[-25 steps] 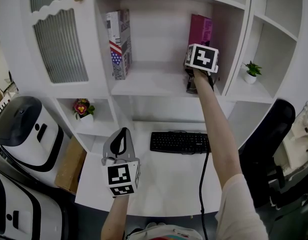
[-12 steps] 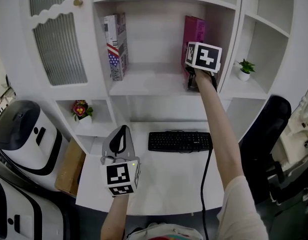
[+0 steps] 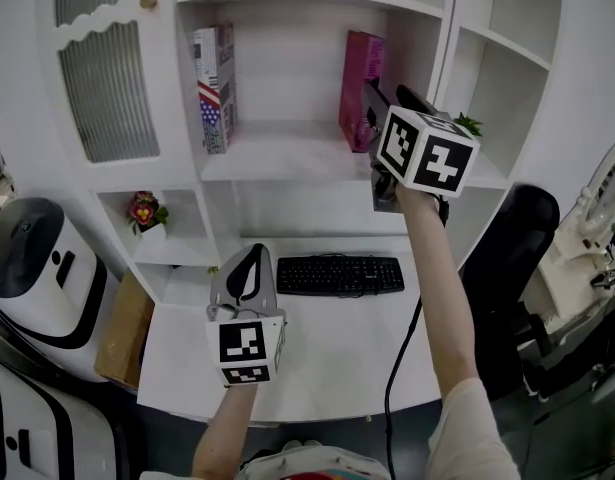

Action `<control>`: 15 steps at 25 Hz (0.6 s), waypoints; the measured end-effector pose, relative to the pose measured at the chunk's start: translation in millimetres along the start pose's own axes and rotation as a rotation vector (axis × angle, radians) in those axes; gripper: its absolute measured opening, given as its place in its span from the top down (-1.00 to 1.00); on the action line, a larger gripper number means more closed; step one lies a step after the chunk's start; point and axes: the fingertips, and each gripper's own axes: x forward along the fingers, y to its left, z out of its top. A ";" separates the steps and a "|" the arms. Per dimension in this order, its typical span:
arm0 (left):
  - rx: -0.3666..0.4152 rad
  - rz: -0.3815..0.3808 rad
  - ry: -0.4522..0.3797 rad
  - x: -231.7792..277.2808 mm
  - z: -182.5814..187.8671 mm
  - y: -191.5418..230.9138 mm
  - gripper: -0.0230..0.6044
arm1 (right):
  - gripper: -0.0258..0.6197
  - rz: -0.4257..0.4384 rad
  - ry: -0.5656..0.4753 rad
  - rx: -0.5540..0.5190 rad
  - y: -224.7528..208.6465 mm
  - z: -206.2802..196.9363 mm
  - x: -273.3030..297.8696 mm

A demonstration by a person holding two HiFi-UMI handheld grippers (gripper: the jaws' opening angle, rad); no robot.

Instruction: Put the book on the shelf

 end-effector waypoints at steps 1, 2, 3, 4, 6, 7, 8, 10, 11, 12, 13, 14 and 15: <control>-0.004 -0.003 0.002 -1.3 -0.6 -2.6 0.92 | 0.26 0.012 -0.033 -0.005 5.4 4.3 -14.4; -0.007 -0.006 0.004 -2.7 -1.6 -5.0 0.92 | 0.32 0.018 -0.066 -0.008 10.0 7.8 -29.5; -0.009 -0.009 0.007 -4.6 -2.8 -7.6 0.92 | 0.38 0.021 -0.099 -0.008 14.0 10.3 -45.0; -0.010 -0.011 0.009 -6.9 -3.8 -10.2 0.92 | 0.46 0.021 -0.130 -0.009 17.2 11.4 -60.3; -0.016 -0.015 0.004 -11.2 -4.0 -14.9 0.92 | 0.59 0.006 -0.178 -0.024 20.7 9.4 -87.6; -0.019 -0.017 -0.004 -12.5 -3.3 -16.8 0.92 | 0.66 -0.008 -0.195 -0.043 21.0 6.0 -98.9; -0.022 -0.020 -0.012 -13.3 -2.5 -18.7 0.92 | 0.72 -0.025 -0.206 -0.066 20.8 1.0 -108.7; -0.025 -0.027 -0.026 -15.1 -2.7 -22.6 0.92 | 0.88 -0.049 -0.216 -0.106 20.7 -13.6 -126.0; -0.026 -0.029 -0.033 -16.6 -3.5 -24.6 0.92 | 0.91 -0.051 -0.217 -0.112 21.1 -22.4 -134.3; -0.029 -0.031 -0.043 -18.6 -4.3 -26.5 0.92 | 0.91 -0.050 -0.219 -0.109 22.0 -31.8 -142.9; -0.035 -0.035 -0.053 -21.0 -5.6 -28.6 0.92 | 0.91 -0.048 -0.219 -0.103 22.9 -42.0 -151.9; -0.044 -0.041 -0.063 -23.6 -7.6 -31.0 0.92 | 0.91 -0.048 -0.216 -0.097 24.2 -52.9 -161.2; -0.055 -0.049 -0.070 -26.3 -10.5 -33.5 0.92 | 0.91 -0.046 -0.211 -0.090 25.9 -64.5 -170.8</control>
